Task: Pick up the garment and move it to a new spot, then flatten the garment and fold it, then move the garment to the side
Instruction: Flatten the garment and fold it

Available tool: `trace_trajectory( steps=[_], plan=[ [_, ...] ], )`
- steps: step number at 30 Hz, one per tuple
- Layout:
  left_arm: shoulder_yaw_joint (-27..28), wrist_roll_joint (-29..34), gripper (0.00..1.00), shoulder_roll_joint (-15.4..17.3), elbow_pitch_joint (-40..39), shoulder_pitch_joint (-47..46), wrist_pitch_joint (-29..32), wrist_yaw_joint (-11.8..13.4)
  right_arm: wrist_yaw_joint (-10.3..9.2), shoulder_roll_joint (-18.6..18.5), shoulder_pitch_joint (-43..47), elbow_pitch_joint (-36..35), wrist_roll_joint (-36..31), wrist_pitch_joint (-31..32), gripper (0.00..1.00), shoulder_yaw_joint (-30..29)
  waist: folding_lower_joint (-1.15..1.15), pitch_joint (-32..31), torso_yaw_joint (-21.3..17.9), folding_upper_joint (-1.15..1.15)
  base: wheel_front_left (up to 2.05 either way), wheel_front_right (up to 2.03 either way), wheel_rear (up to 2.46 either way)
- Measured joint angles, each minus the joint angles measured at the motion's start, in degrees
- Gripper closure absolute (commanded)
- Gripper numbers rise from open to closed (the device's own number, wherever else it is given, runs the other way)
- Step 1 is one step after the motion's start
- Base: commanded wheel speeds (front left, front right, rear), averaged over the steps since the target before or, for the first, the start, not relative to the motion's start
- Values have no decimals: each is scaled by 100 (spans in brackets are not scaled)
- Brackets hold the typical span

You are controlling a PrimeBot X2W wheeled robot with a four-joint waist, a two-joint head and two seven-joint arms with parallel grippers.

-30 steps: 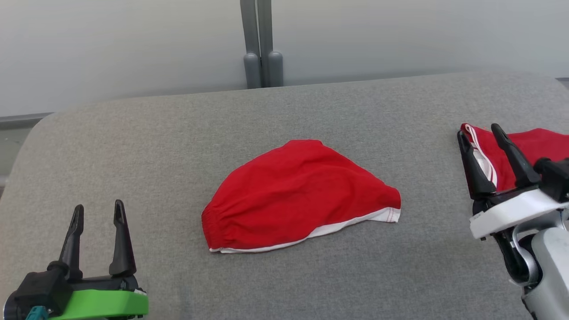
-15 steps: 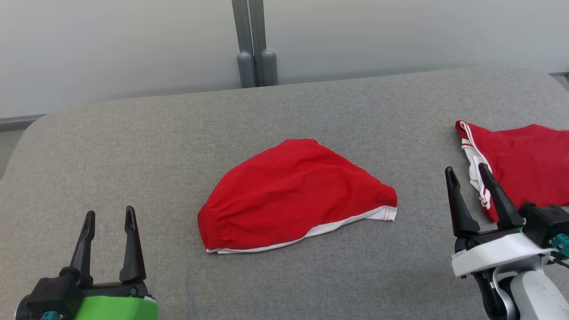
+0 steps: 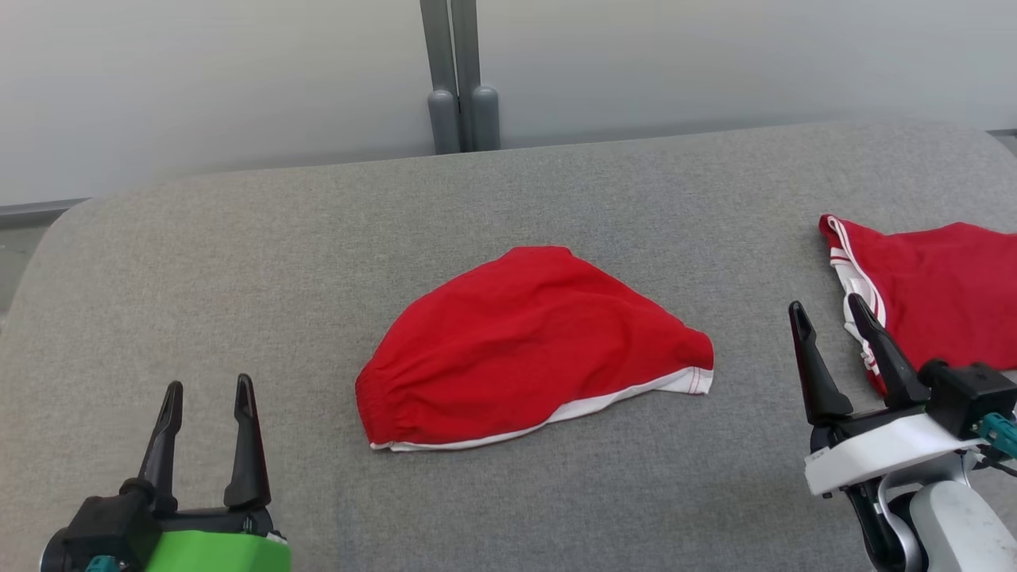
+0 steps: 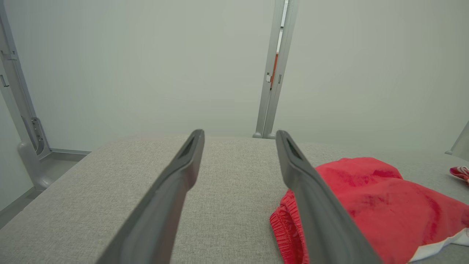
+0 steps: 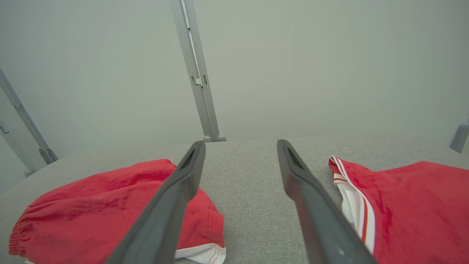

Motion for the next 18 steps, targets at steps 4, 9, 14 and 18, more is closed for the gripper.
trace_trajectory(
  steps=[4, 9, 14, 18],
  plan=[
    [-125, -4, 0, 56, 234, -9, 45, -34, 0, -172, -80, 107, 92, -4, 0, 109, 0, 19, -39, 0, 0, 0, 0],
    [-810, -366, 0, 283, 523, -15, 983, -82, 0, -472, -209, 541, 466, 199, 0, 666, 0, 54, -98, 0, 0, 0, 0],
    [-1705, -1040, 0, 781, 557, -226, 1902, -90, 1, -706, -590, 1001, 983, 962, 0, 1251, 0, 214, -127, 0, 0, 0, 0],
    [-2111, -1413, 0, 1090, 725, -539, 2272, -91, 1, -770, -1013, 1252, 1318, 1356, 0, 1688, 0, 413, -121, 0, 0, 0, 0]
  ],
)
